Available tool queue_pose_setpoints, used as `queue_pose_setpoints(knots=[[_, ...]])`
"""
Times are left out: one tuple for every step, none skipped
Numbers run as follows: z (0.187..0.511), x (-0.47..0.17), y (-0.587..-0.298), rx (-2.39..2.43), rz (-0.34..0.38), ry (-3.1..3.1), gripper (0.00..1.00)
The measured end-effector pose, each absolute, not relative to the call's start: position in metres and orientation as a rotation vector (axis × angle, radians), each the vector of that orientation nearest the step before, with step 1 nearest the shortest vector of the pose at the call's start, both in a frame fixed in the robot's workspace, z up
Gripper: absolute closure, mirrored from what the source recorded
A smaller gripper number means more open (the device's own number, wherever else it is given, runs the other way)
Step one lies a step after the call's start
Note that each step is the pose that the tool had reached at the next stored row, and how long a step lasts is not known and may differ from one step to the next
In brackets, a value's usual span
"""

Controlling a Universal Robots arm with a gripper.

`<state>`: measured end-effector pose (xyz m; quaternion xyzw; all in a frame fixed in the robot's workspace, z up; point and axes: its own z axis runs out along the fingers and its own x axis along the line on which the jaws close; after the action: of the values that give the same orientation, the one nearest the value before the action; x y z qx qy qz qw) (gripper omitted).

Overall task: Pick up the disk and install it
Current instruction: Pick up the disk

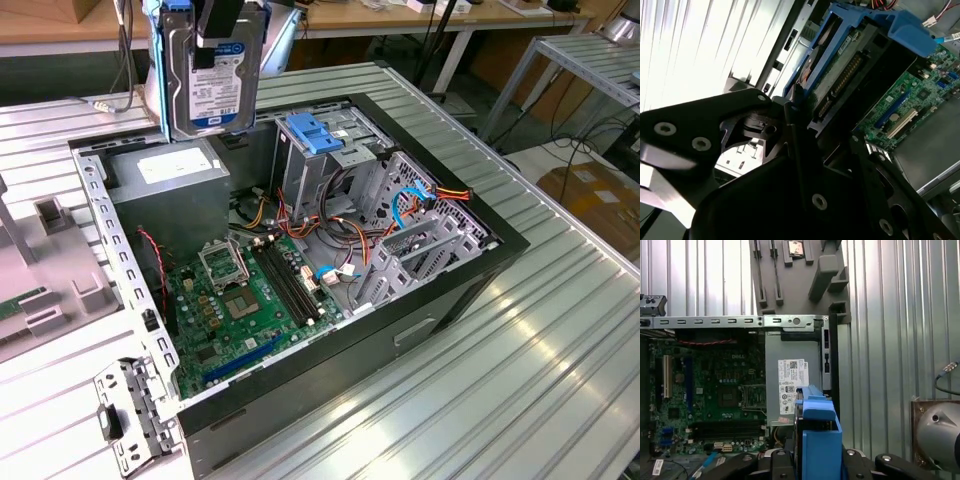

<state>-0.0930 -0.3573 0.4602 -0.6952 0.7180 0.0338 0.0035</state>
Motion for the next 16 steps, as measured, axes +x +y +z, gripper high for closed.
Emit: queue_pose_setpoints(knots=[[0.460,-0.093,-0.359,-2.178,0.106,2.252,0.64],[0.460,-0.093,-0.361,-2.178,0.106,2.252,0.64],[0.460,-0.093,-0.363,-2.178,0.106,2.252,0.64],[0.460,-0.093,-0.364,-2.178,0.106,2.252,0.64],[0.460,-0.093,-0.365,-2.178,0.106,2.252,0.64],[0.460,-0.093,-0.367,-2.178,0.106,2.252,0.64],[0.460,-0.093,-0.368,-2.178,0.106,2.252,0.64],[0.460,-0.093,-0.369,-2.178,0.106,2.252,0.64],[0.460,-0.093,-0.371,-2.178,0.106,2.252,0.64],[0.460,-0.093,-0.372,-2.178,0.106,2.252,0.64],[0.460,-0.093,-0.372,-2.178,0.106,2.252,0.64],[0.460,-0.093,-0.374,-2.178,0.106,2.252,0.64],[0.460,-0.093,-0.375,-2.178,0.106,2.252,0.64],[0.460,-0.093,-0.376,-2.178,0.106,2.252,0.64],[0.460,-0.093,-0.377,-2.178,0.106,2.252,0.64],[0.460,-0.093,-0.379,-2.178,0.106,2.252,0.64]])
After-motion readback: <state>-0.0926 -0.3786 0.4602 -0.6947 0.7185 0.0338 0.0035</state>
